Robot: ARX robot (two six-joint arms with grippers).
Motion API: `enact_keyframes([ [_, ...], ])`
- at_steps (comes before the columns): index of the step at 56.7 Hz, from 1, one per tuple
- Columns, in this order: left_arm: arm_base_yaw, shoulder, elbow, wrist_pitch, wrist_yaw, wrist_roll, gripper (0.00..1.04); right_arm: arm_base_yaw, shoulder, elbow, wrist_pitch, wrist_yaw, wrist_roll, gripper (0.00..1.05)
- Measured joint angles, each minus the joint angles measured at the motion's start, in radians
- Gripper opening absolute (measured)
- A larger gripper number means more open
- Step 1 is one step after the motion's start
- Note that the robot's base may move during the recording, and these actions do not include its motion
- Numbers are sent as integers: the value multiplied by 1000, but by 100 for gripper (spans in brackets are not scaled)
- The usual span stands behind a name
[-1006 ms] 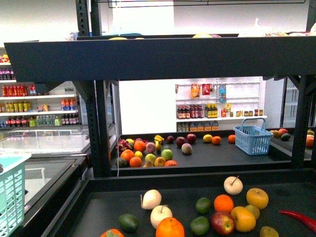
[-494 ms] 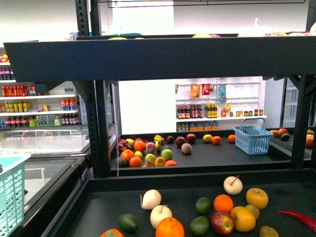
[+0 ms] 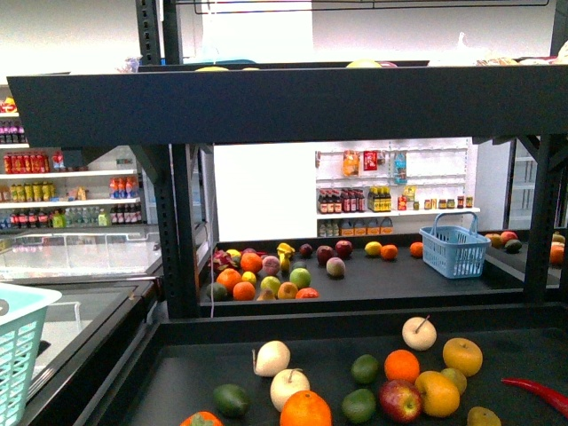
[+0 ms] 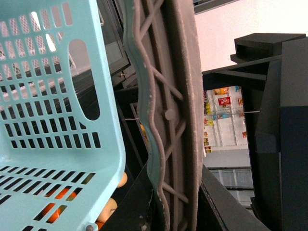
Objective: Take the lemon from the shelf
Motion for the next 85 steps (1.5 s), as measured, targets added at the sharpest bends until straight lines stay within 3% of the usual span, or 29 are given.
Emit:
enact_keyframes([
  [13, -49, -91, -53, -45, 52, 84, 14, 0, 0, 0, 0, 0, 0, 97],
  [30, -189, -222, -93, -29, 174, 115, 12, 0, 0, 0, 0, 0, 0, 97],
  [67, -538, -142, -154, 51, 269, 195, 12, 0, 0, 0, 0, 0, 0, 97],
  [85, -652, -51, -88, 68, 259, 217, 11, 0, 0, 0, 0, 0, 0, 97],
])
